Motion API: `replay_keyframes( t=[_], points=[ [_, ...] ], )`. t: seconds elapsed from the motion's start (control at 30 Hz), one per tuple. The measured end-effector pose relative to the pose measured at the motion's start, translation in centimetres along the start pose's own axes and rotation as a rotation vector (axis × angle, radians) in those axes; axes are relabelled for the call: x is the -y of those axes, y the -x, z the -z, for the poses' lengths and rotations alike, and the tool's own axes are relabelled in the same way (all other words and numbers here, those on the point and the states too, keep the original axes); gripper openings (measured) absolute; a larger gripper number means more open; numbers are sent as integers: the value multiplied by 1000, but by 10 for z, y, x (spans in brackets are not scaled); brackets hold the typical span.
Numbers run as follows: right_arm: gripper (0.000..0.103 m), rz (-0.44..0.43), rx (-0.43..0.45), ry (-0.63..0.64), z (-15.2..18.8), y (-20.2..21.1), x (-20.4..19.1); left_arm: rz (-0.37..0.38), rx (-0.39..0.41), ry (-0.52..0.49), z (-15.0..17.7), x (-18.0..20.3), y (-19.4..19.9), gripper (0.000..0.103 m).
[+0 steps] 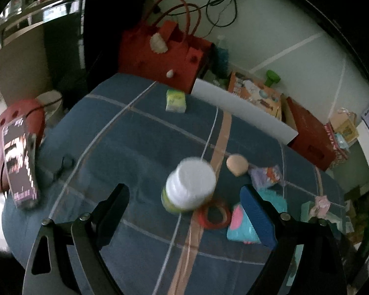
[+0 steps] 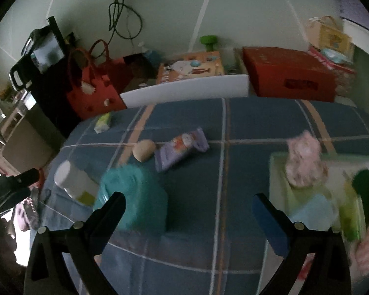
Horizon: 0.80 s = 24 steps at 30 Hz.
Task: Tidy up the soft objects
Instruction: 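Move both tools back from the tray over the bed, then grasp the small green tissue pack with the left tool while the right tool grasps the purple snack packet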
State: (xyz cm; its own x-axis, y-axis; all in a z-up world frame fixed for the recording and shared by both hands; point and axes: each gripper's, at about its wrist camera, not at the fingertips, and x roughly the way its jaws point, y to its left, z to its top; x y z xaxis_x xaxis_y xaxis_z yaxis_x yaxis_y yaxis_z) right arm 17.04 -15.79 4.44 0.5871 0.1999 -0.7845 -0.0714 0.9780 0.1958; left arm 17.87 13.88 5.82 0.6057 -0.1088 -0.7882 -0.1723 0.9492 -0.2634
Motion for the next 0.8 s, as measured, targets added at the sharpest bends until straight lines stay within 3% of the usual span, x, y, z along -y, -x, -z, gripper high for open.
replay_keyframes(
  t=[0.1,0.3,0.4,0.57,0.73,0.8],
  points=[
    [103,-16,-57,25,-27,-11,-2,-22,-21,-56,-26,-2,-7,92],
    [103,-40,-207,-4,-61,-51,7,-30,-153,-111,-77,-10,-47,92],
    [103,-66,-274,-48,-64,-79,14,-61,-206,-75,-93,-21,-68,92],
    [103,-110,-361,-123,-58,-124,24,-51,-266,-17,-98,-35,-96,92],
    [103,-157,-382,-210,-53,-150,36,-23,-296,0,-107,-42,-122,92],
    [96,-178,-383,-247,-51,-158,40,-24,-305,-1,-115,-42,-134,92]
  ],
)
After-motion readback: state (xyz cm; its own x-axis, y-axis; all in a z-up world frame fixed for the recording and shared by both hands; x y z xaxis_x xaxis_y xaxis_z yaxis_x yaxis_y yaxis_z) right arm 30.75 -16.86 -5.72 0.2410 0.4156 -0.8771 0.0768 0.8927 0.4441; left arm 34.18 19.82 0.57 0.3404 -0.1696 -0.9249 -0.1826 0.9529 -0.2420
